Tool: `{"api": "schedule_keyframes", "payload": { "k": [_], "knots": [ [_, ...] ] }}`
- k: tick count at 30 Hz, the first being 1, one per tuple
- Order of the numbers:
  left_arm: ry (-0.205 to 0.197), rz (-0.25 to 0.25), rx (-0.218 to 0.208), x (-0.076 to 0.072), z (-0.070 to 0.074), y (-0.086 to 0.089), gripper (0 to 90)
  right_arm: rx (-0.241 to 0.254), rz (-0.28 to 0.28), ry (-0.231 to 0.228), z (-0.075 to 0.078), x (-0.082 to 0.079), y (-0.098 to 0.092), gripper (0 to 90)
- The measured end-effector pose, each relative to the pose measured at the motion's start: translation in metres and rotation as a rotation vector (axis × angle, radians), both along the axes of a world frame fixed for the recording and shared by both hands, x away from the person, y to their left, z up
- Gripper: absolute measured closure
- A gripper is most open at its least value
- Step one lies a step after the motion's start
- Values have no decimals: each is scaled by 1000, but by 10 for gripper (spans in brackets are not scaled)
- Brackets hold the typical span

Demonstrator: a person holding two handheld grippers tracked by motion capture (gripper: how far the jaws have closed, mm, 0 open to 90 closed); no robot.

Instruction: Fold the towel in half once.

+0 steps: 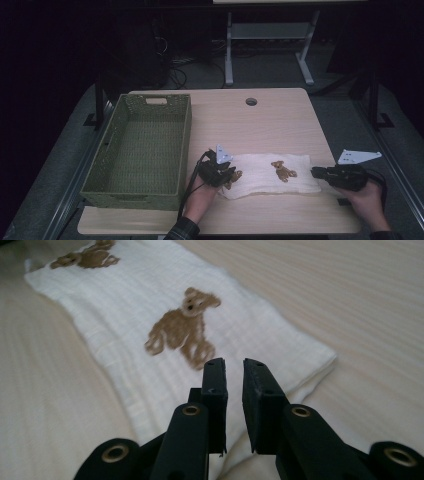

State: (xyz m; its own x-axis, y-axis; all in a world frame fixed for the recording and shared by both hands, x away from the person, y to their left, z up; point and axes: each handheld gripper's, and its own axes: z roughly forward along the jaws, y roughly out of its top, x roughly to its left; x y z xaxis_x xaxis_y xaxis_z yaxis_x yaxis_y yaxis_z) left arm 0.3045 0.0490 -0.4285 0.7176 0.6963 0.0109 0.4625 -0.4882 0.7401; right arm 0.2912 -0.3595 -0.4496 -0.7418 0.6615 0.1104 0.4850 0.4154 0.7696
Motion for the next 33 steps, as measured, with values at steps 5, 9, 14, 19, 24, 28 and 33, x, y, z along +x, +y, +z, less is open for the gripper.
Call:
{"api": "schedule_keyframes", "payload": {
  "k": [5,9,14,19,24,28,33],
  "knots": [
    [-15,39,18,24,-4,-1,687,-15,-29,-13,-1,22,2,784],
    [-13,59,32,37,-8,-2,663,-24,-65,-14,-2,41,0,765],
    [-11,93,36,49,-11,0,630,-14,-108,10,-9,65,-3,719],
    [4,103,49,56,-15,3,608,-33,-111,61,-18,76,1,715],
    [5,113,59,56,-18,6,585,-51,-110,74,-26,76,1,755],
    [14,112,53,56,-21,6,576,-39,-106,88,-26,75,1,830],
    [32,107,54,59,-27,5,579,-43,-103,84,-26,75,1,832]
  ]
}}
